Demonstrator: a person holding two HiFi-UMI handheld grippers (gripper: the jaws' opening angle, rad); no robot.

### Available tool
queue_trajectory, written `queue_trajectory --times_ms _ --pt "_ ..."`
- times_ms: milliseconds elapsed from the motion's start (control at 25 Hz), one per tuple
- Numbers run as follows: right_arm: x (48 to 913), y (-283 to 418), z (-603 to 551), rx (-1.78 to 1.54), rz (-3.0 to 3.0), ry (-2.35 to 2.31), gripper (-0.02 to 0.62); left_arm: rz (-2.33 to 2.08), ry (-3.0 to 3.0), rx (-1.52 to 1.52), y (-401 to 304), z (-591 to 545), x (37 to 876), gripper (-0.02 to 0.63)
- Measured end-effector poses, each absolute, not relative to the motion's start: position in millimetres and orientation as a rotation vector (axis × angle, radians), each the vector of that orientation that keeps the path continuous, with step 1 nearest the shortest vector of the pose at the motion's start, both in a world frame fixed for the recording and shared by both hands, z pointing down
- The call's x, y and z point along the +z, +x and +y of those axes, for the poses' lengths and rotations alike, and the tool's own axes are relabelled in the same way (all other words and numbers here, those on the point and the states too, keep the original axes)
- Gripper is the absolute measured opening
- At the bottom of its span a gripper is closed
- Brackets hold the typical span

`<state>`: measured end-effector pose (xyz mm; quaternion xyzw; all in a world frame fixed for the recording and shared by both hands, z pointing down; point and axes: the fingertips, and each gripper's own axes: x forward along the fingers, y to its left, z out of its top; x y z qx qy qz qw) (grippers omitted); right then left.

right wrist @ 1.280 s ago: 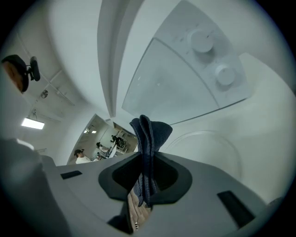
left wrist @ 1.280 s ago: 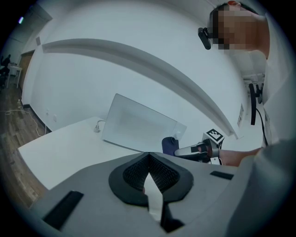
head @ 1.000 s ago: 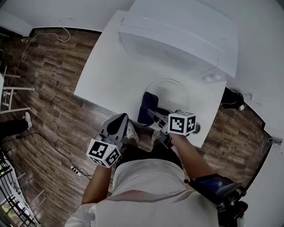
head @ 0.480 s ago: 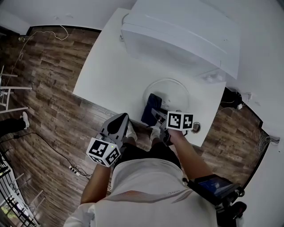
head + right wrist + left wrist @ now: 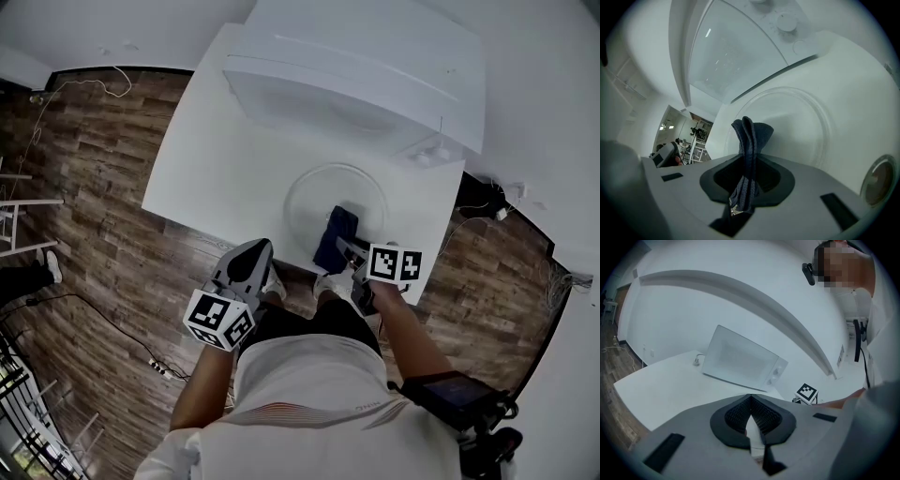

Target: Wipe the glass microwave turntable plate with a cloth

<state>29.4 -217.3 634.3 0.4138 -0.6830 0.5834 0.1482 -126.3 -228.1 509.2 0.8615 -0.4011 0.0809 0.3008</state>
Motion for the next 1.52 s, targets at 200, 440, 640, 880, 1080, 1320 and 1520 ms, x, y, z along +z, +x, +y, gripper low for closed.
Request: queue_trajectory --times_ms 200,440,640,880,1080,1320,1520 --pt "633.1 72.9 -202.4 1.67 -1.936 1.26 0.061 -1.031 2.302 0.235 -96.2 -222.3 510.3 0.009" --pt "632.9 113.4 -193.7 1.653 -1.9 1.341 0.061 -1.005 2.32 0.245 -80.9 -222.0 509.0 0.01" --pt "631.2 127.7 -187.5 1.647 -1.89 1.36 0.061 -1.003 2.319 0.249 -77.5 -220.1 507.5 0.009" --pt "623.0 128.3 -185.1 1.628 -1.947 1.353 0.061 -1.005 2.335 0.252 -67.8 -218.0 504.2 0.011" --pt "563.4 108.8 -203.2 1.457 -2.267 1.347 0.061 -1.035 2.357 0.248 -62.9 -216.2 490.0 0.01" --pt "487.2 100.3 -220.2 1.237 -2.535 1.312 0.061 -1.108 2.384 0.232 -53.6 -209.7 467.1 0.009" --pt "427.1 102.8 -223.6 1.014 -2.723 1.298 0.061 -1.22 2.395 0.199 -57.2 -206.6 441.5 0.011"
